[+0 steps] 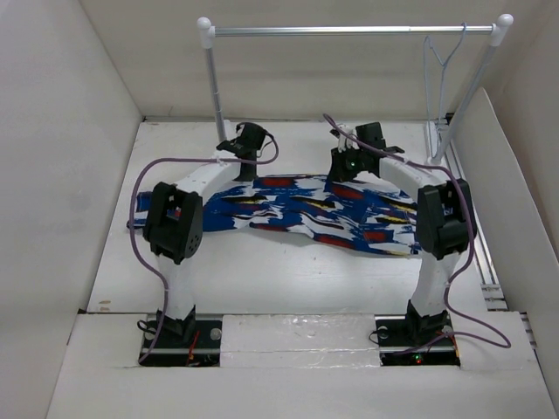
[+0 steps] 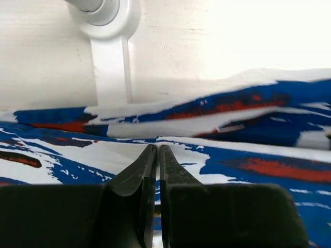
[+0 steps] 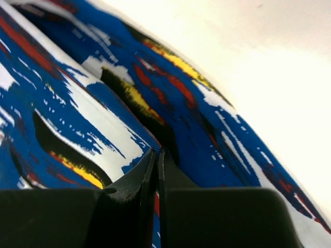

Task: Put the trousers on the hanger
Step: Fold the trousers

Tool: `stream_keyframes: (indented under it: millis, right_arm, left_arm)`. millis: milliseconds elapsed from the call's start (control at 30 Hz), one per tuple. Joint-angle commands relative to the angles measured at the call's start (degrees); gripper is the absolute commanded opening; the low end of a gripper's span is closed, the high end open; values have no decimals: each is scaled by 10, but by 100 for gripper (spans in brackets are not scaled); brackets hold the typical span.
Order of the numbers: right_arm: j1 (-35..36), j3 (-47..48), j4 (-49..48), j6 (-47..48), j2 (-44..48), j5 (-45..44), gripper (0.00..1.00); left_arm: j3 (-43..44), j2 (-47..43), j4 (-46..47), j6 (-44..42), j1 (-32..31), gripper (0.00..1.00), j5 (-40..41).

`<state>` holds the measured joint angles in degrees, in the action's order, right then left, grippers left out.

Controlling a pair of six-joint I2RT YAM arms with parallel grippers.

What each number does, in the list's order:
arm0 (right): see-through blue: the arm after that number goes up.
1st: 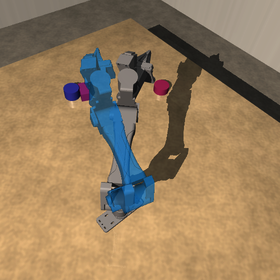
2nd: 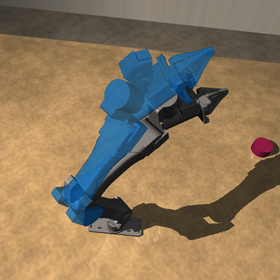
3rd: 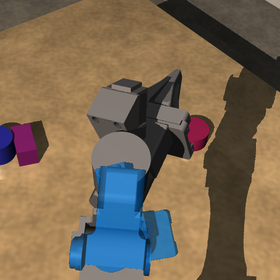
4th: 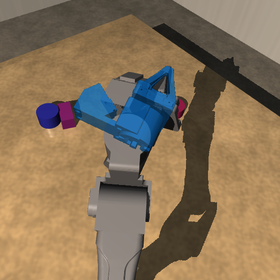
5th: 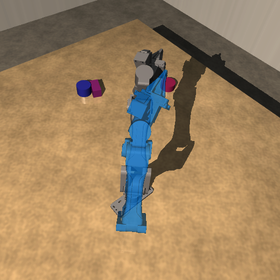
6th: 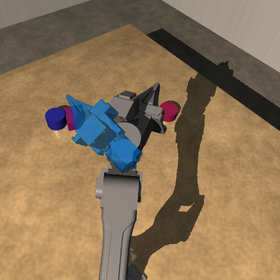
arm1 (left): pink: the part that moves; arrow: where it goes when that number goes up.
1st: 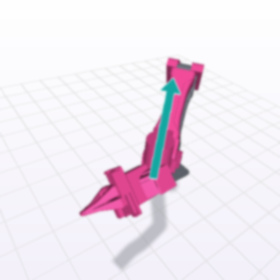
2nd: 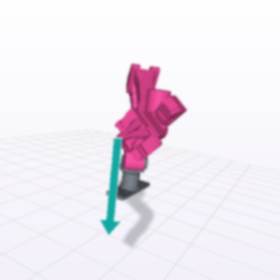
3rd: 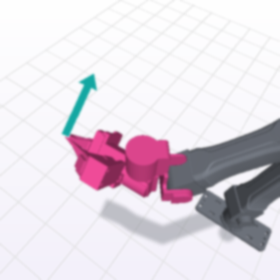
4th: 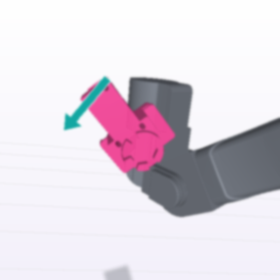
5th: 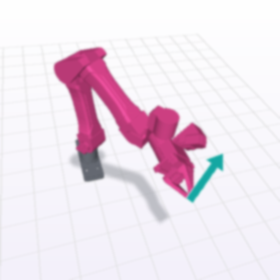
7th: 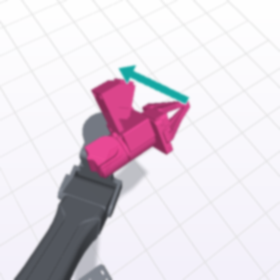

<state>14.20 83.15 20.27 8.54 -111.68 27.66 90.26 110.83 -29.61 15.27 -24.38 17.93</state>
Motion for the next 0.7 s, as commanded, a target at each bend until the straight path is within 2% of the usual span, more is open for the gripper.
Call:
stream_keyframes:
  millis: [0,33,67,100,133,167,200,267,300,333,500,667]
  right_arm:
    - [-4,35,-46,-20,-23,-102,0]
    - [-4,38,-45,-21,-27,-112,1]
    - [1,46,-42,-20,-30,-121,3]
    - [1,48,-36,-19,-35,-140,9]
    - [7,52,-32,-19,-42,-148,14]
    - [7,59,-28,-19,-45,-153,21]
    - [13,64,-14,-17,-51,-154,33]
    - [19,71,-2,-15,-50,-162,46]
    - [19,75,12,-12,-46,-166,56]
    - [25,78,22,-9,-41,-178,60]
    - [37,54,46,3,49,-189,72]
    - [43,-22,57,-6,145,-194,73]
  left_arm:
    - [31,44,-18,4,12,0,97]
    - [33,61,-19,6,12,1,107]
    - [33,68,-21,9,12,9,110]
    - [31,71,-20,10,12,19,110]
    - [27,76,-19,12,12,38,112]
    - [24,72,-19,19,18,47,111]
    - [12,59,-16,20,18,61,109]
    - [-3,38,-3,22,18,72,111]
    - [-17,25,-3,26,18,76,116]
    - [-22,0,-2,29,18,80,118]
    - [-74,-101,3,58,29,82,127]
    - [-174,-220,46,131,41,75,83]
